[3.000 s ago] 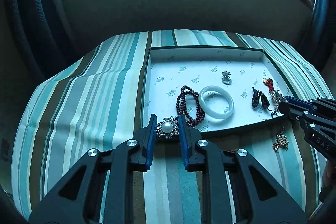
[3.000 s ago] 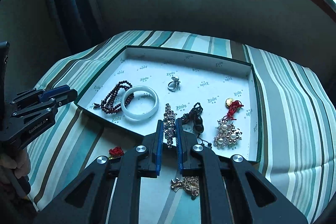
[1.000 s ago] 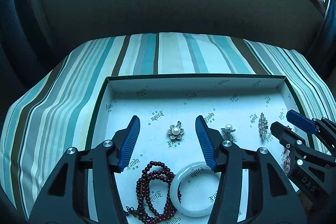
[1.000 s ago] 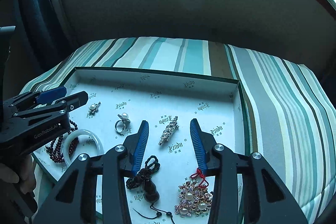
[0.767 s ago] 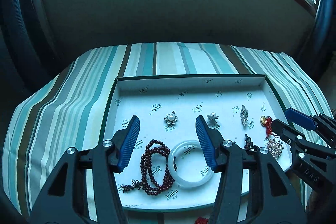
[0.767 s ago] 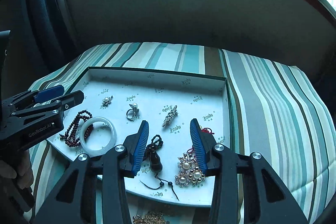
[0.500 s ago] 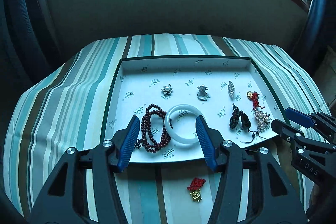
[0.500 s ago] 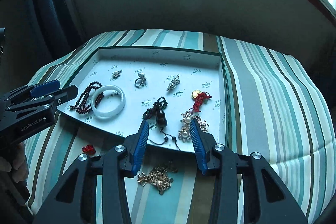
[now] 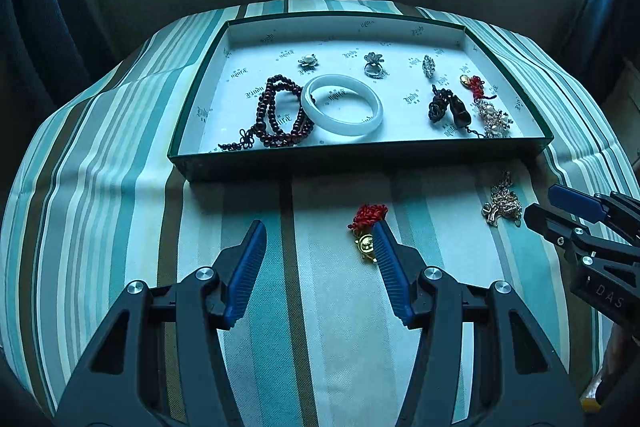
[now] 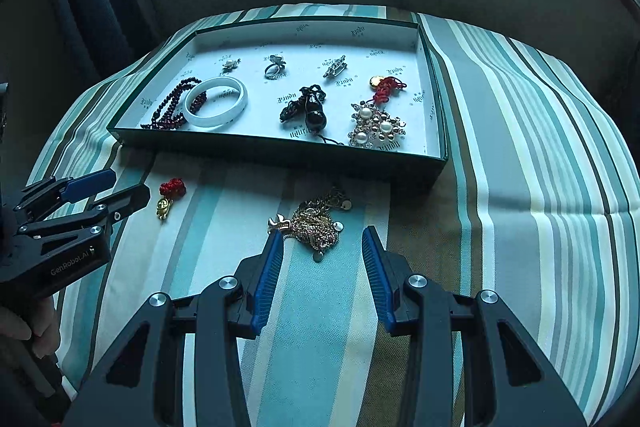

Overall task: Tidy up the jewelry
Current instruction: 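Grasp the red-knot gold charm with the left tool while the right tool lowers to the gold chain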

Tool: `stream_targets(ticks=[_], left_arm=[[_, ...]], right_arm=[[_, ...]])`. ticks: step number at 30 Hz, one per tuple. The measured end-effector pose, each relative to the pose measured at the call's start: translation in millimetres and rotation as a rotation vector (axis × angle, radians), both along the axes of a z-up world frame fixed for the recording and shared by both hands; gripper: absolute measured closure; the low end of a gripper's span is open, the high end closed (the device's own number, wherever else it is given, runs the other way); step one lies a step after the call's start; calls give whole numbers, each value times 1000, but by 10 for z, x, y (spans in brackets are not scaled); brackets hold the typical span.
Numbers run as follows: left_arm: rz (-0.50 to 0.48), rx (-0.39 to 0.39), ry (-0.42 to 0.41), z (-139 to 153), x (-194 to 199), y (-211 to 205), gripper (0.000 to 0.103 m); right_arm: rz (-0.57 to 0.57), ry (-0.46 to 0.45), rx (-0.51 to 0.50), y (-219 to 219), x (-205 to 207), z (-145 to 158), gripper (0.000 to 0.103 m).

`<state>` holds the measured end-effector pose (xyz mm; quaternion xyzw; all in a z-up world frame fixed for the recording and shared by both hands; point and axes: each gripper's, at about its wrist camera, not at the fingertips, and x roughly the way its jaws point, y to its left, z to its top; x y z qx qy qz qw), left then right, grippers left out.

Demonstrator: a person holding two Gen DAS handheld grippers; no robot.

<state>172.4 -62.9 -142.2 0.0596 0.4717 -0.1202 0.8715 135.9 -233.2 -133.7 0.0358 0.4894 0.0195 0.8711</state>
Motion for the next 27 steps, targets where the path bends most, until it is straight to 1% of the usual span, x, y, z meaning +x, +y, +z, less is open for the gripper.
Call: stream_targets(ticks=[5, 11, 12, 15, 17, 19, 20, 21, 27], left_arm=[[-19, 7, 15, -73, -25, -58, 48], [-37, 18, 29, -170, 37, -134, 50], [-38, 15, 35, -184, 47, -133, 56], [-46, 9, 34, -193, 48, -136, 60], [-56, 5, 32, -188, 37, -132, 67], [-70, 6, 29, -183, 18, -138, 80], [-79, 6, 27, -179, 10, -149, 83], [-89, 7, 26, -178, 2, -158, 89], [-93, 34, -3, -138, -47, -123, 89]], right_arm=[[-14, 23, 4, -38, -25, -83, 61], [-11, 25, 6, -35, -18, -89, 61], [-11, 26, 7, -32, -17, -91, 61], [-10, 27, 9, -26, -12, -96, 61], [-9, 29, 11, -18, -8, -105, 61], [-9, 30, 12, -12, -9, -113, 61], [-8, 31, 13, -12, -10, -116, 61], [-7, 31, 12, -10, -11, -119, 61], [1, 28, 16, 16, 29, -115, 61]])
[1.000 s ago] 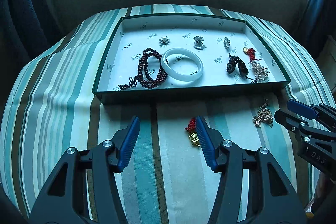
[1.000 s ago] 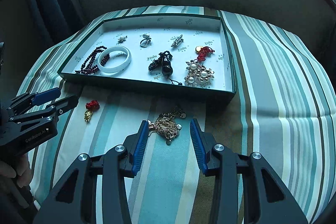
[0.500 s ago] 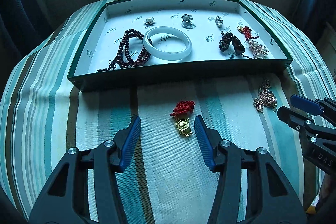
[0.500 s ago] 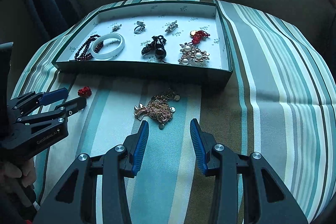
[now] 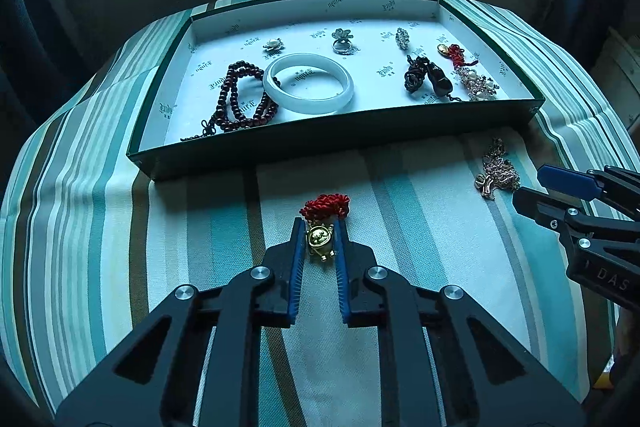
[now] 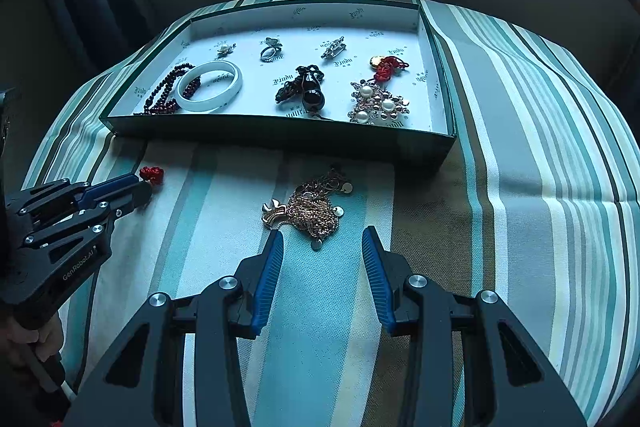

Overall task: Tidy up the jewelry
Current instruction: 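Grasp the red-knot gold charm with the left tool while the right tool lowers to the gold chain, then lift the red-knot charm with the left tool while the right tool grasps the gold chain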

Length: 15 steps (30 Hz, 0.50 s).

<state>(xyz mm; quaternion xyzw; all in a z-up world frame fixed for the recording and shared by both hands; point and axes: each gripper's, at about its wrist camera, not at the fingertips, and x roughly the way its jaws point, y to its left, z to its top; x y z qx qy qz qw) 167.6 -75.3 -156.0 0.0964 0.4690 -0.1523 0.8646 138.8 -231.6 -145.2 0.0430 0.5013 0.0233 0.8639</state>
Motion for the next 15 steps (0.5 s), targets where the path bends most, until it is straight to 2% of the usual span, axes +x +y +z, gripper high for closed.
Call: stream_targets(ticks=[15], left_arm=[[90, 21, -28, 109, 100, 398, 89]], right_arm=[[32, -1, -1, 151, 252, -63, 61]])
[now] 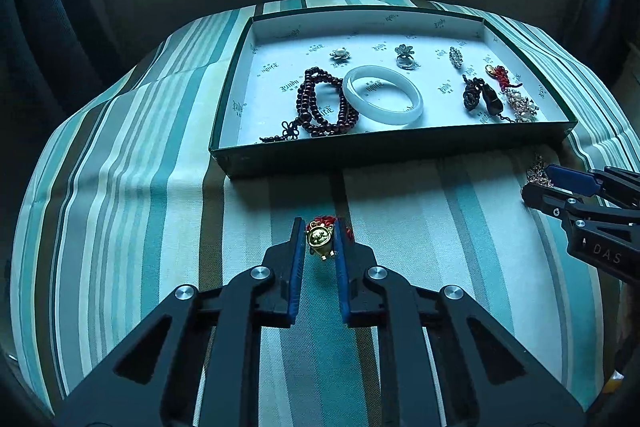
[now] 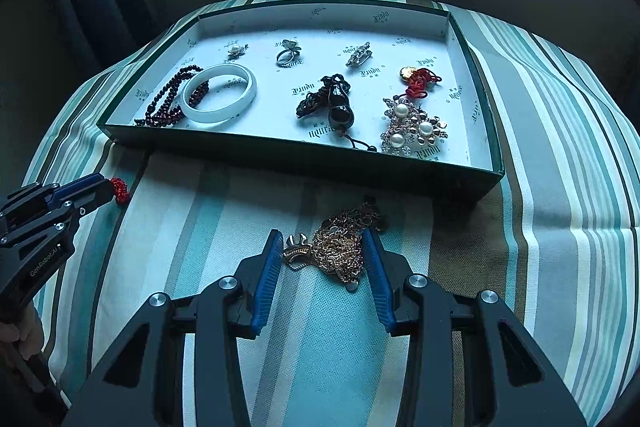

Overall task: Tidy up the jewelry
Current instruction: 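Lift the red-knot charm with the left tool while the right tool grasps the gold chain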

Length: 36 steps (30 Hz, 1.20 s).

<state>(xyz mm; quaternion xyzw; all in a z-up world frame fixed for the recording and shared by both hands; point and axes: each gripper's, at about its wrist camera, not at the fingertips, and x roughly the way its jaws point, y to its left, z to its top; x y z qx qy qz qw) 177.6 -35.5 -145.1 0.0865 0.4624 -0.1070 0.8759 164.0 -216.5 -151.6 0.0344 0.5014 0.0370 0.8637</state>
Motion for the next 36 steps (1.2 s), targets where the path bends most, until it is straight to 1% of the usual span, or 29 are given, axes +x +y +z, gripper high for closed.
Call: stream_targets(ticks=[5, 7, 8, 9, 15, 21, 36], left_arm=[[-2, -3, 1, -9, -2, -4, 89], [-1, -4, 2, -14, -1, -4, 89], [-1, -4, 2, -13, 0, -4, 89], [-1, -4, 2, -13, 0, -4, 89], [-2, -4, 2, -11, 1, -4, 89], [3, -9, -2, -3, 1, -4, 89], [-2, -18, -33, 163, -62, -23, 89]], right_arm=[[8, -2, -2, 3, -32, -4, 61], [9, -6, -10, -3, -52, -6, 65], [9, -7, -11, -7, -60, -5, 70], [10, -7, -7, -15, -66, -3, 78], [12, -5, 6, -39, -98, 6, 87], [2, -13, 9, -49, -167, 33, 87], [-2, -80, 4, -96, -258, 304, 88]])
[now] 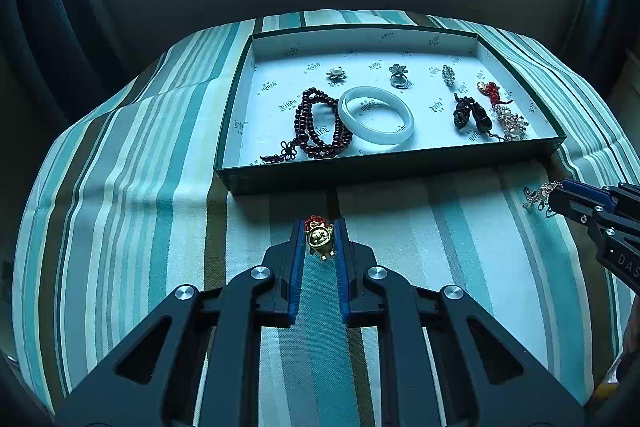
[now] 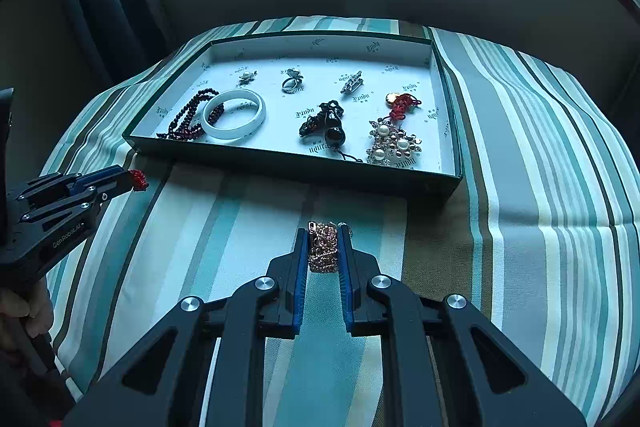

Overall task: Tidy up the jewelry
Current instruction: 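Lift the red-knot charm with the left tool while the right tool grasps the gold chain, then carry the charm and chain into the tray and open both tools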

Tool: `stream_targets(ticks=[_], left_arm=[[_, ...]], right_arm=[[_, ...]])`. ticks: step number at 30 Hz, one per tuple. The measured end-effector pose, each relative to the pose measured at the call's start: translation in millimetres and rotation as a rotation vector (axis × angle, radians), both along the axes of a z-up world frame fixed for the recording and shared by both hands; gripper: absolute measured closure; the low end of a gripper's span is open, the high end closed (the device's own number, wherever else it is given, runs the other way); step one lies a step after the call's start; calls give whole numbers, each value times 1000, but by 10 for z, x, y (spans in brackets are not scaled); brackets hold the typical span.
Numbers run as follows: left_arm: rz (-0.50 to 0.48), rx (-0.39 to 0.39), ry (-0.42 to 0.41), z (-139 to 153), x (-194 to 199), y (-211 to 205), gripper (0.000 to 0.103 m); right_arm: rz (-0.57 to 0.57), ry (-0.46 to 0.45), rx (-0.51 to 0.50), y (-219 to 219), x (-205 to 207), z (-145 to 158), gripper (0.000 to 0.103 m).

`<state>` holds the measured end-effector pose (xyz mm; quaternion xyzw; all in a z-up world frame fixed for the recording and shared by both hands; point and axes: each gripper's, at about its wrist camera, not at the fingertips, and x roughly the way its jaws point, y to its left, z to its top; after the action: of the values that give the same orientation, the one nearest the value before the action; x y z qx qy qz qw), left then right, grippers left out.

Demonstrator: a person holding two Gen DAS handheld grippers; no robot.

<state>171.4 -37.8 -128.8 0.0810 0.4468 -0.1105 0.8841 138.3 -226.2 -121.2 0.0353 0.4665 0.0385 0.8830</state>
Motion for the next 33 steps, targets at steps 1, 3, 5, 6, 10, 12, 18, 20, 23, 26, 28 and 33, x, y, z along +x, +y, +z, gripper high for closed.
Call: stream_targets(ticks=[1, 3, 5, 6, 10, 12, 18, 20, 23, 26, 28, 33], left_arm=[[0, 0, -2, 10, -4, 1, 89], [1, 1, -5, 29, -15, 6, 89], [4, 1, -10, 53, -27, 15, 89], [5, 0, -13, 68, -33, 20, 89], [9, -6, -34, 162, -43, 31, 89], [11, -9, -51, 225, -45, 31, 89], [7, -27, -102, 455, 8, 2, 89], [4, -35, -118, 530, 48, -19, 89], [-2, -47, -140, 629, 117, -67, 89], [-3, -56, -169, 737, 209, -123, 89], [-4, -59, -192, 810, 278, -167, 89], [-5, -67, -238, 967, 507, -246, 89]], right_arm=[[0, -3, -1, 2, 0, 12, 88], [0, -10, -3, 1, -10, 37, 88], [0, -19, -4, 3, -20, 68, 88], [1, -24, -4, 9, -20, 88, 88], [5, -52, -4, 26, -34, 197, 88], [7, -70, -3, 39, -33, 265, 88], [14, -129, 2, 49, 17, 486, 88], [16, -151, 6, 44, 56, 566, 88], [17, -186, 8, 34, 129, 685, 88], [17, -220, 7, 29, 215, 791, 88], [15, -243, 7, 12, 276, 856, 88], [1, -290, 1, -54, 483, 984, 88]])
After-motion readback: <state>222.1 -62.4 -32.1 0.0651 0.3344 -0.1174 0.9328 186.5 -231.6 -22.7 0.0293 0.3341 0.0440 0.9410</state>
